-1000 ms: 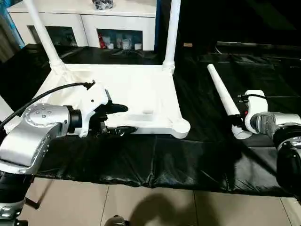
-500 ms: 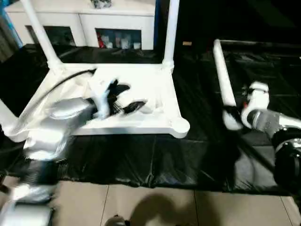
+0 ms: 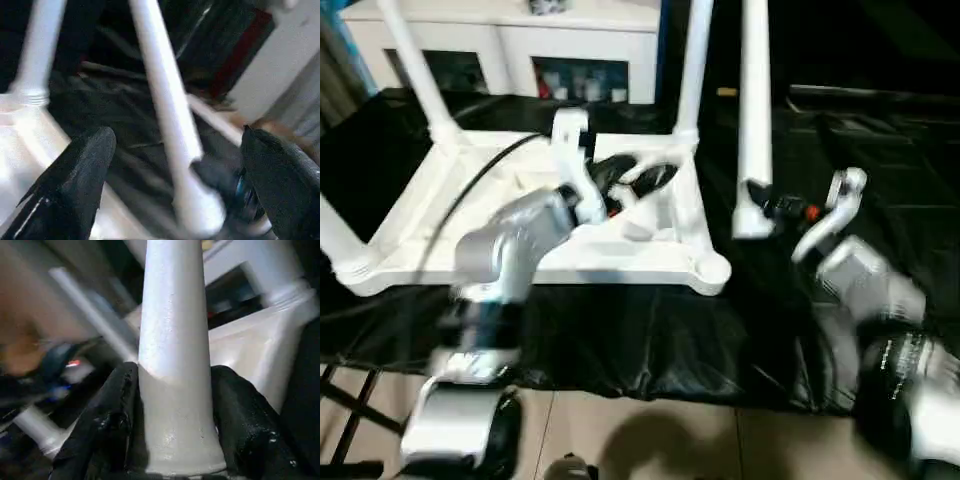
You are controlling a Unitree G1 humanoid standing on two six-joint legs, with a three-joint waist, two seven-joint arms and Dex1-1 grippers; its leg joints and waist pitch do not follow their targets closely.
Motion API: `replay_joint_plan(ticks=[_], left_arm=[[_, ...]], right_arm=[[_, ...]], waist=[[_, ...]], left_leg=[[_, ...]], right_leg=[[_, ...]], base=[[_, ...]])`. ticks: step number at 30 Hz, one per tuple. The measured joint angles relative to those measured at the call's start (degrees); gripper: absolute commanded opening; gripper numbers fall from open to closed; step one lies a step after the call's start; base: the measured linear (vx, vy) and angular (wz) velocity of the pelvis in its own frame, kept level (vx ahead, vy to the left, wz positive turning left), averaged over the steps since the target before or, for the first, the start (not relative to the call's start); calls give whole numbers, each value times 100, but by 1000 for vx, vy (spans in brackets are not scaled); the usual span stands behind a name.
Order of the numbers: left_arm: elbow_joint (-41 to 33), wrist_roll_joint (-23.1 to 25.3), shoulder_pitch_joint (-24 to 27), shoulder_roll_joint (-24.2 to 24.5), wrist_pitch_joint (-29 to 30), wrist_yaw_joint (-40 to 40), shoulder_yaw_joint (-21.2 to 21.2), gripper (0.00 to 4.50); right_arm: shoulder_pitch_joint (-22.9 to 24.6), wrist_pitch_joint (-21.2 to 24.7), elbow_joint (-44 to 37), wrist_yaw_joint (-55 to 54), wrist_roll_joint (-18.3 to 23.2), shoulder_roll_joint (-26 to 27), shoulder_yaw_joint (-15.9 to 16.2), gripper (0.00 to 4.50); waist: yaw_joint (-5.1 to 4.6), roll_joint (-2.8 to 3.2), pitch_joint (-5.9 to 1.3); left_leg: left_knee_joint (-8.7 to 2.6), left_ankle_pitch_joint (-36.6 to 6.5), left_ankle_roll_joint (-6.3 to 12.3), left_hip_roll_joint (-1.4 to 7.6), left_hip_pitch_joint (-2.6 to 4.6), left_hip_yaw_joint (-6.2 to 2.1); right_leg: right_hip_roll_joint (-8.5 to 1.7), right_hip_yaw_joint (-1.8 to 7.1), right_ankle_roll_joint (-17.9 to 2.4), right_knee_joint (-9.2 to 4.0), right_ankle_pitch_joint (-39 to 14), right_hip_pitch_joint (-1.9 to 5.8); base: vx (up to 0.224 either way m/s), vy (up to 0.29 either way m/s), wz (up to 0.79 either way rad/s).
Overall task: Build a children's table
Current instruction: Pick table leg
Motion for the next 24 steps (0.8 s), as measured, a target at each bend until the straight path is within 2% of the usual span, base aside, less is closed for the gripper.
replay_joint_plan(ticks=[4, 10, 15, 16, 19, 20, 24], left_arm=[[310, -208, -189, -243, 269, 46, 116, 450], [408, -516, -297, -473, 612, 107, 183, 450], [408, -682, -298, -536, 777, 96, 251, 450], [409, -686, -298, -533, 782, 96, 282, 421], [409, -684, -298, -531, 743, 118, 306, 414], [416, -678, -299, -542, 698, 186, 316, 394], [508, -611, -324, -576, 472, 561, 443, 368]], right_arm=[[557, 699, -1191, 360, 483, 27, 276, 189], [898, 1251, -1934, 492, 621, 99, 725, 189], [1048, 1402, -2208, 475, 621, 53, 951, 189], [1054, 1414, -2232, 475, 622, 53, 998, 189], [1104, 1520, -2429, 458, 618, 53, 1060, 189], [1106, 1522, -2461, 453, 617, 39, 1106, 189], [1168, 1514, -2669, 402, 493, -18, 1320, 189]], waist=[[18, -28, 2], [9, -45, -2], [11, -47, -1], [10, -48, 0], [10, -49, 1], [9, -50, 0], [8, -54, 2]], left_leg=[[-2, 1, 1, 1, -3, 0], [-6, 1, 0, -1, -11, -1], [-13, 0, 1, -3, -16, -3], [-13, 0, 1, -3, -20, -3], [-13, -2, 3, -4, -23, -5], [-13, -2, 3, -4, -24, -5], [-13, -2, 3, -4, -25, -6]], right_leg=[[0, -4, 34, -26, -3, 8], [-1, -4, 45, -36, -3, 6], [-1, -5, 49, -47, -4, 6], [-2, -5, 50, -48, -4, 4], [-2, -6, 56, -50, -5, 3], [-3, -6, 56, -50, -5, 4], [-3, -7, 67, -50, -3, 4]], base=[[0, 0, 0], [0, 0, 0], [0, 0, 0], [0, 0, 0], [0, 0, 0], [0, 0, 0], [0, 0, 0]])
